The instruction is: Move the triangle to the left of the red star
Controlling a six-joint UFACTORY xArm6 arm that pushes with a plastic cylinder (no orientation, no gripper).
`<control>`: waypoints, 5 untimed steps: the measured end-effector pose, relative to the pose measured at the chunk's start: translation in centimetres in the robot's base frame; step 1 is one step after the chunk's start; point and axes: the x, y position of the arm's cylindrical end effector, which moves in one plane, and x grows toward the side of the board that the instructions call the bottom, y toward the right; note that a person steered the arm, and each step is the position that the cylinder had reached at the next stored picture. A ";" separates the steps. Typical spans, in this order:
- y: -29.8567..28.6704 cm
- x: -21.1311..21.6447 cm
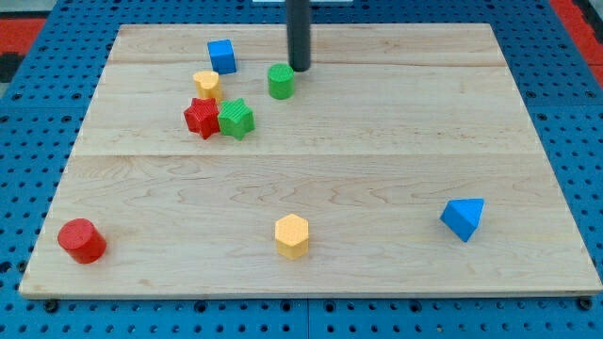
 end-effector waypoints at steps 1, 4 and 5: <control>4.6 0.7; 2.2 5.5; 14.0 8.1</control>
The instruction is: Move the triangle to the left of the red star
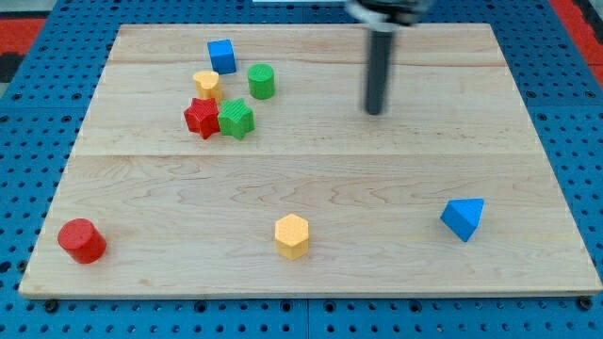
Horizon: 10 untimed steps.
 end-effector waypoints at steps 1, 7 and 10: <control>11.4 2.1; -11.7 18.8; -1.9 16.5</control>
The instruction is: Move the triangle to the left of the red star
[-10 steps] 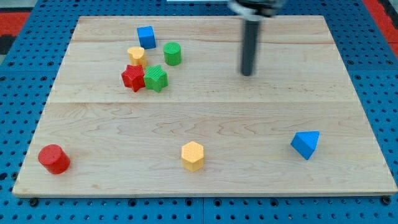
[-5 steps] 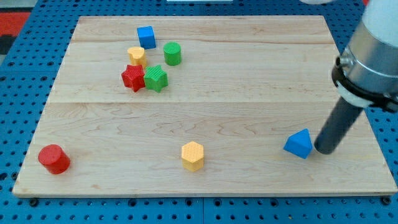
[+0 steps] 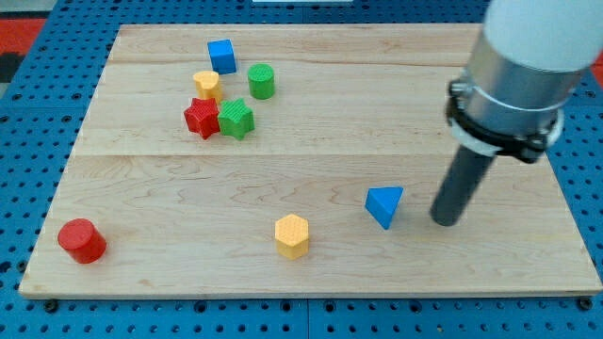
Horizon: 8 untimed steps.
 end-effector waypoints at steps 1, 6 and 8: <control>-13.4 -0.1; -18.4 -4.9; -20.2 -4.4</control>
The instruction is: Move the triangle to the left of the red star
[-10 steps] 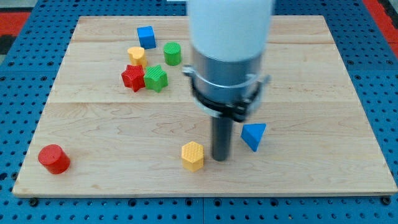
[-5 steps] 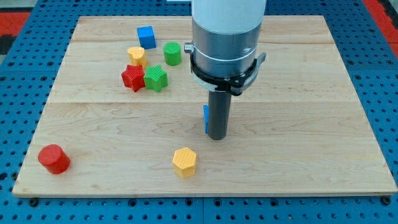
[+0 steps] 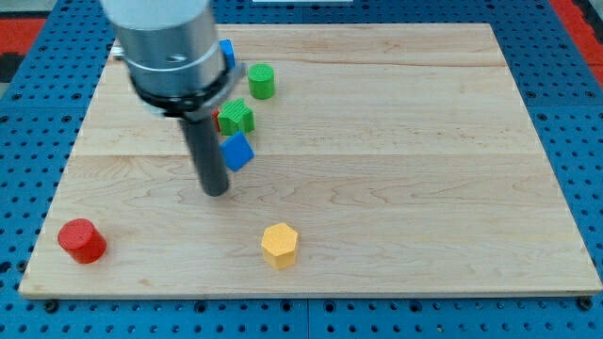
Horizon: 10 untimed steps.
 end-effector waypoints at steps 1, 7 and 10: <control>2.5 -3.7; -4.8 -5.3; -10.4 -9.2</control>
